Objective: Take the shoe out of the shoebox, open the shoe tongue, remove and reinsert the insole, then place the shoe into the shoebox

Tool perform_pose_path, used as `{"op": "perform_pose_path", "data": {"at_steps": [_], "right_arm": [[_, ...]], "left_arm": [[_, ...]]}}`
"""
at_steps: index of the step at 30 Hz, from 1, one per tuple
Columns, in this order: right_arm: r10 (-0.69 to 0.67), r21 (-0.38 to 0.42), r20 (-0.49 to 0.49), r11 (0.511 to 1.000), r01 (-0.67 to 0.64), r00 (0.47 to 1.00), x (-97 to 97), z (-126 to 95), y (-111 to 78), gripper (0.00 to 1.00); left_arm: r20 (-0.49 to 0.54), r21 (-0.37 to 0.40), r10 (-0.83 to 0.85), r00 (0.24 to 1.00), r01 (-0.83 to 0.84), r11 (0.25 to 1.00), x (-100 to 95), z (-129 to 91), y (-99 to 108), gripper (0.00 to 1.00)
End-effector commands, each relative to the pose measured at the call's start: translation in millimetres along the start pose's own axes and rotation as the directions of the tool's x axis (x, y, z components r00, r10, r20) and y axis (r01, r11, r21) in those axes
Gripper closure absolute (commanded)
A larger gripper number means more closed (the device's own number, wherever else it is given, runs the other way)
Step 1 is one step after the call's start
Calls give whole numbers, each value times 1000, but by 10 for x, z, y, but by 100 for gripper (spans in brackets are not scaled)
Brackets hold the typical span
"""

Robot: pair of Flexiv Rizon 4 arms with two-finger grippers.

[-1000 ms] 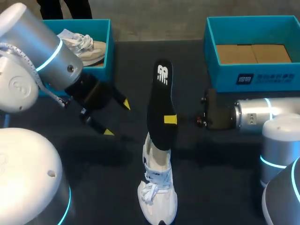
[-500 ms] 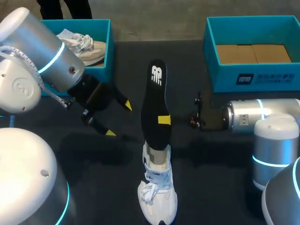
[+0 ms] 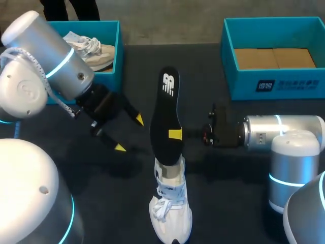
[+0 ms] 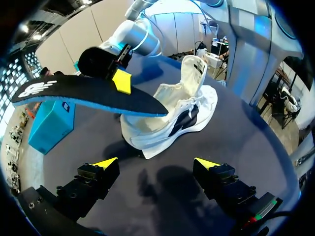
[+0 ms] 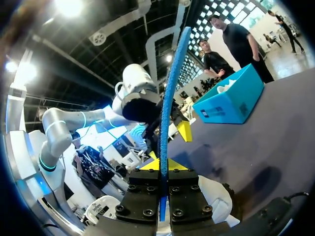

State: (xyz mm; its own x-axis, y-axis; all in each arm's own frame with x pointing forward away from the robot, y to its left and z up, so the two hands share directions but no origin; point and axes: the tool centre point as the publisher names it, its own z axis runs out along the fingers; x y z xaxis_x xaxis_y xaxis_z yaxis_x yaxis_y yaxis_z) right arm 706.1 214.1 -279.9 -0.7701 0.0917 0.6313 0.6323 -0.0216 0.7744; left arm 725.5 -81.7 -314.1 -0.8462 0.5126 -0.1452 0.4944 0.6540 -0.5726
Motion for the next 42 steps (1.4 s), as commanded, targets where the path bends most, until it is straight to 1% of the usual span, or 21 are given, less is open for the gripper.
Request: {"op": "perform_pose_path", "data": {"at_steps": [1,8,12,20,31,33,38,42], "right_arm": [[-13,16,8,1000,13,1000,17,41,23,100],[-27,33,7,999,27,1000,0,38,3,100],[-31,34,8,999,30,1000,-26,24,-26,100],[-47,34,14,998,47,999,-59,-14,-60,100],[-66,38,11,997,65,998,-81,-35,-85,100],[-67,40,12,997,66,998,-83,-35,-89,100],[-54,47,20,997,53,998,-124,-31,-127,100],[-58,46,21,997,57,998,-130,-45,-139,100]], "left_arm": [[-30,3,-11,999,11,1000,-98,126,45,0],[-46,11,-19,999,19,1000,-107,240,47,0],[-69,30,-28,997,30,999,-117,300,77,0],[-90,21,-49,995,52,998,-107,374,23,0],[-105,-25,-98,990,96,995,-35,440,-28,0],[-106,-49,-115,988,111,993,-25,455,-17,0],[-107,-50,-131,986,126,991,-15,479,13,0],[-108,-70,-144,984,137,988,-9,498,15,0]]}}
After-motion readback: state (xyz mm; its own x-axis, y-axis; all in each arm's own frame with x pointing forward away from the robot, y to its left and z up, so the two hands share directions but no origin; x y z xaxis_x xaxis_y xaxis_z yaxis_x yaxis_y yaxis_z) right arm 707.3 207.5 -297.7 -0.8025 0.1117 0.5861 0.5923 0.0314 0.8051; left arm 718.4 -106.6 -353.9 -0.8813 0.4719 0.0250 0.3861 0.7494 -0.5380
